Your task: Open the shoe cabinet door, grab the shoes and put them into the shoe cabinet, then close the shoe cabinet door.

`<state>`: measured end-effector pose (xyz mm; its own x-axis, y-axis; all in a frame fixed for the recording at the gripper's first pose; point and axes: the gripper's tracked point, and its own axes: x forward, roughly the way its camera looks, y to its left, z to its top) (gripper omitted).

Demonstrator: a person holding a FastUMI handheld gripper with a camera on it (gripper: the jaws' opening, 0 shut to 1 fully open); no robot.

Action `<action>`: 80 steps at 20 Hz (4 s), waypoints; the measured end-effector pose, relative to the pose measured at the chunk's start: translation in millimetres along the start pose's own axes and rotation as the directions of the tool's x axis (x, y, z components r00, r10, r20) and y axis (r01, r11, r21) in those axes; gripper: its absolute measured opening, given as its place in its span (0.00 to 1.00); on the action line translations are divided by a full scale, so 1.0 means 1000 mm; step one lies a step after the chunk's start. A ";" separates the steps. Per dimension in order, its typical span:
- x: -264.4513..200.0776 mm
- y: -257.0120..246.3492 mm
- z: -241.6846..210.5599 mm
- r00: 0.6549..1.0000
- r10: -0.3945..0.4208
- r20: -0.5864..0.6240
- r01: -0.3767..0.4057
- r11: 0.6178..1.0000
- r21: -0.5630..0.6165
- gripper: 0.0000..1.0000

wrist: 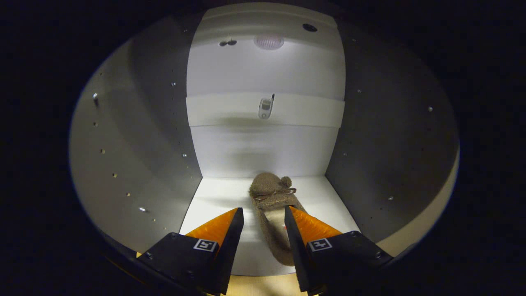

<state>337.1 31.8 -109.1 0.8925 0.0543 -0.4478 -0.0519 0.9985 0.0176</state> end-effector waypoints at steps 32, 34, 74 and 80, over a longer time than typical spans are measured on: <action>-0.396 -0.115 -0.071 0.956 -0.126 0.264 0.093 0.987 0.133 0.64; -0.411 -0.134 -0.076 0.948 -0.182 0.263 0.139 0.975 0.171 0.64; -0.396 -0.186 -0.063 0.940 0.157 0.303 -0.182 0.982 0.057 0.65; -0.389 -0.132 -0.062 0.940 0.159 0.302 -0.188 0.980 0.069 0.65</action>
<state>-30.7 -121.6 7.0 0.9660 0.2118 -0.1480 -0.1874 0.9686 0.1634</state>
